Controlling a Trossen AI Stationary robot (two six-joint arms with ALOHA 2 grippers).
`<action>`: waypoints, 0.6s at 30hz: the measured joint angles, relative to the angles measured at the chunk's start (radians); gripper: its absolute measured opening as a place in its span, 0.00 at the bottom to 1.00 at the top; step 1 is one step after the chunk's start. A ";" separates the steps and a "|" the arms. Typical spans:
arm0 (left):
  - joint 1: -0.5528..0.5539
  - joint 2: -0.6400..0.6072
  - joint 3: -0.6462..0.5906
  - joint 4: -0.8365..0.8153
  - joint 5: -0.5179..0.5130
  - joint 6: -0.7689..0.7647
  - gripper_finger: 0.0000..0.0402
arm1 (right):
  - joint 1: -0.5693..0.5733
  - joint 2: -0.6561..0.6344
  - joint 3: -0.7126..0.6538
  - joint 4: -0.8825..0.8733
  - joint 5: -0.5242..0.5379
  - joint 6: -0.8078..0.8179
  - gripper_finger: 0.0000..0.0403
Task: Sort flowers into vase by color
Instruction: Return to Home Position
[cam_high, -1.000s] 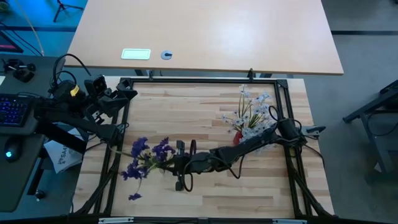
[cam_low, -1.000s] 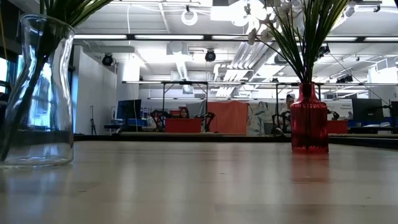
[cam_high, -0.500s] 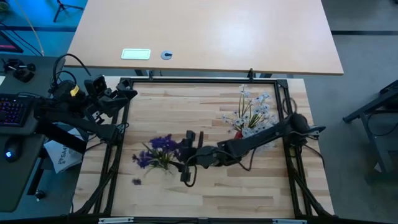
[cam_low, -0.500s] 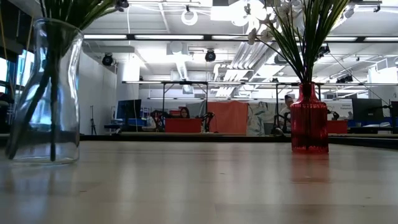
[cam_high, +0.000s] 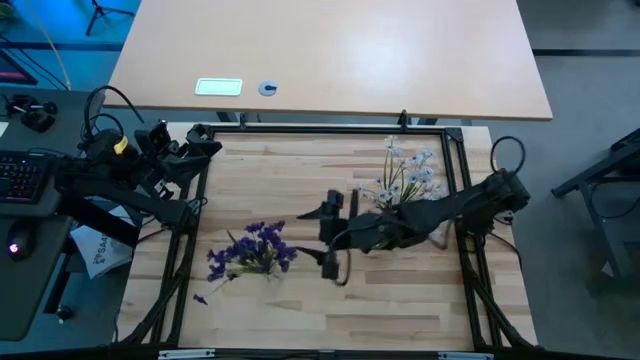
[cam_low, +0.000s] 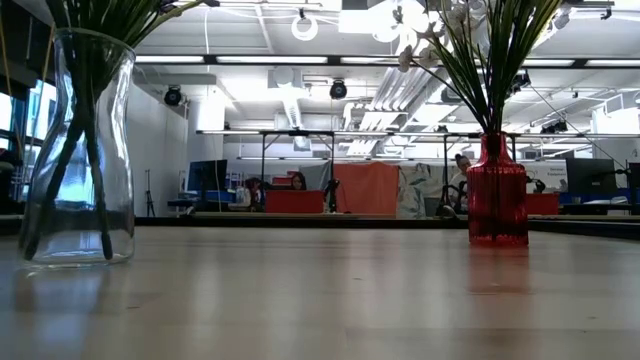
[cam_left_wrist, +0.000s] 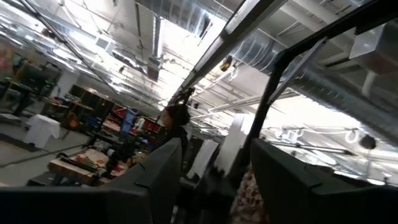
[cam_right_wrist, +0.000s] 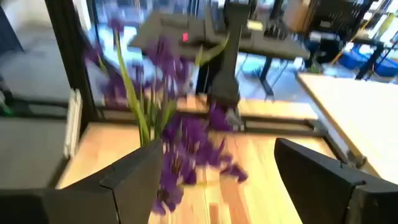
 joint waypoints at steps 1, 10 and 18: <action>0.000 0.000 0.000 -0.004 -0.012 0.011 0.45 | 0.000 -0.019 0.000 0.006 -0.005 -0.002 0.76; 0.011 0.021 0.000 -0.041 -0.186 0.238 0.45 | 0.000 -0.223 0.000 -0.057 0.028 0.051 0.64; 0.148 0.112 0.000 -0.206 -0.023 0.343 0.38 | 0.000 -0.363 0.000 -0.322 0.017 0.120 0.11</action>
